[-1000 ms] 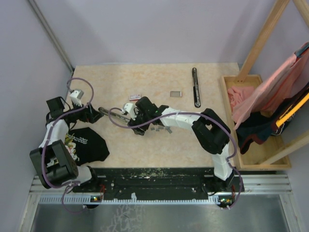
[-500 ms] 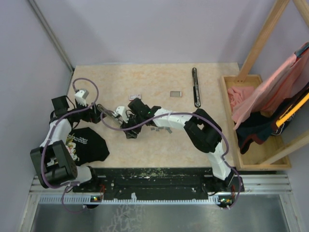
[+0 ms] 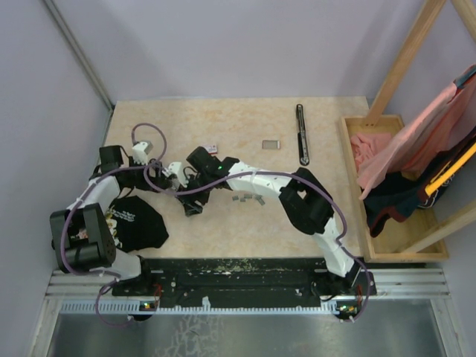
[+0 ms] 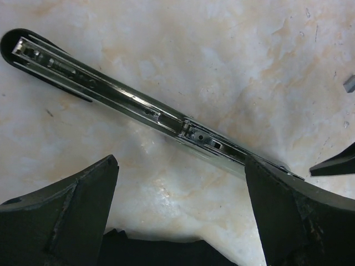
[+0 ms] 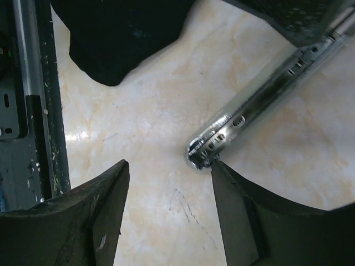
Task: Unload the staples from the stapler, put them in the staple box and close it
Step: Move the stapler to the center of the board.
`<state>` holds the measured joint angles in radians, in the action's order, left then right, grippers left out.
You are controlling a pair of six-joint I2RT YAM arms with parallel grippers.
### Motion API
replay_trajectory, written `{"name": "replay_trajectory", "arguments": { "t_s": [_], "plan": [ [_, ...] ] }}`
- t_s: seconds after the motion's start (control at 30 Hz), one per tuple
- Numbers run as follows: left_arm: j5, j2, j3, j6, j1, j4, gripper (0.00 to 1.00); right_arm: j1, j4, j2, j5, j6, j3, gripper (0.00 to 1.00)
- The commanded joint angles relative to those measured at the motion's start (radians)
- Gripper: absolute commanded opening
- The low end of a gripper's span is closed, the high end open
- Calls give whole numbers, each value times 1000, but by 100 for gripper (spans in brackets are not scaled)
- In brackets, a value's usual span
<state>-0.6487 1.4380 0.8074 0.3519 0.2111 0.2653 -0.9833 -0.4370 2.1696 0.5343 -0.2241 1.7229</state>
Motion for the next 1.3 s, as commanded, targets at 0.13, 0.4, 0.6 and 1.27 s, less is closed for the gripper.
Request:
{"name": "replay_trajectory", "arguments": {
  "t_s": [0.13, 0.4, 0.6, 1.27],
  "plan": [
    [92, 57, 77, -37, -122, 134, 100, 133, 5, -276, -47, -59, -78, 62],
    [182, 144, 115, -62, -167, 145, 100, 290, 60, -445, -19, -73, -222, 63],
    [251, 176, 130, -76, -176, 70, 98, 371, 104, -535, 5, -66, -301, 63],
    [353, 403, 347, -72, -234, -6, 59, 460, 148, -614, 32, -65, -362, 64]
  ]
}}
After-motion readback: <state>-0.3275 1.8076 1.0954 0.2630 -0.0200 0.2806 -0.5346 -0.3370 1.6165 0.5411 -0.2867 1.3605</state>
